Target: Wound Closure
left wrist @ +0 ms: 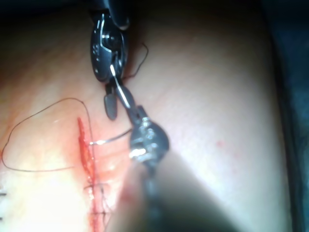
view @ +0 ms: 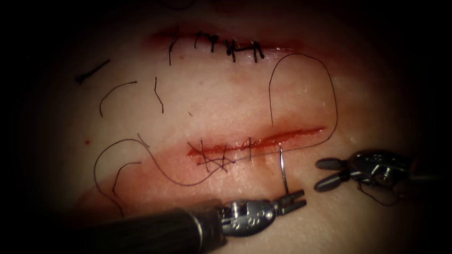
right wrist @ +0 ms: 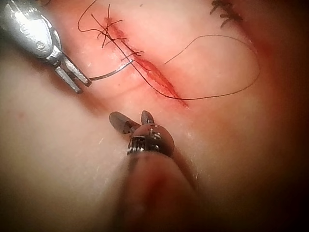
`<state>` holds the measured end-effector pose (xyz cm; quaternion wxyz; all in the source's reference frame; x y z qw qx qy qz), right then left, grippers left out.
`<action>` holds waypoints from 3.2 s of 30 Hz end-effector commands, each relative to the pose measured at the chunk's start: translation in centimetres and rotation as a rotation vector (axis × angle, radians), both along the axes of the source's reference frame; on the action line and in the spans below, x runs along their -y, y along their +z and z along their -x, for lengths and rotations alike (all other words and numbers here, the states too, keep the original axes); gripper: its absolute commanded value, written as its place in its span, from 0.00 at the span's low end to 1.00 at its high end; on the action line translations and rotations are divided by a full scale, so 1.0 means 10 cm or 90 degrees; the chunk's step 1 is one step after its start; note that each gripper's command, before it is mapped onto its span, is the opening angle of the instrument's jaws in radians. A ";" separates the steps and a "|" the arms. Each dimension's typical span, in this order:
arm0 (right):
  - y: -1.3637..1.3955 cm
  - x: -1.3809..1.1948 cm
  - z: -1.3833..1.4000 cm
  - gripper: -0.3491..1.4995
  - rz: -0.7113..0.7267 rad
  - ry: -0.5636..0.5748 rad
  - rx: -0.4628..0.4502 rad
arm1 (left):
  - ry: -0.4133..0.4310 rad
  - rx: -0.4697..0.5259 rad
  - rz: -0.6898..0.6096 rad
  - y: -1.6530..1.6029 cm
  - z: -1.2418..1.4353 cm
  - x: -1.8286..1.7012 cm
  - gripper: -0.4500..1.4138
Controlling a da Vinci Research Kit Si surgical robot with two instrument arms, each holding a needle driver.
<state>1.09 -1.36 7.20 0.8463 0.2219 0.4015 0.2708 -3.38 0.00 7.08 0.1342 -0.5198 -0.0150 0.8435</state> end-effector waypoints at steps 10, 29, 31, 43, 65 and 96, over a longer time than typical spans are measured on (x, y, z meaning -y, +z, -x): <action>-0.009 0.003 -0.006 0.89 -0.039 0.008 -0.021 | 0.006 0.007 0.017 -0.033 0.009 0.005 0.00; -0.059 -0.016 -0.022 0.85 -0.183 0.047 -0.174 | 0.007 0.021 0.057 -0.054 0.000 -0.005 0.00; -0.058 -0.016 -0.025 0.84 -0.189 0.047 -0.180 | 0.007 0.021 0.058 -0.052 0.000 -0.005 0.00; -0.023 -0.007 -0.057 0.78 -0.248 0.044 -0.196 | 0.012 0.019 0.068 -0.050 -0.001 -0.005 0.00; -0.043 0.010 -0.019 0.81 -0.211 -0.011 -0.219 | 0.012 0.015 0.083 -0.070 -0.009 -0.018 0.00; -0.055 -0.064 -0.066 0.65 -0.093 0.098 -0.172 | 0.016 0.011 0.099 -0.076 -0.008 -0.017 0.00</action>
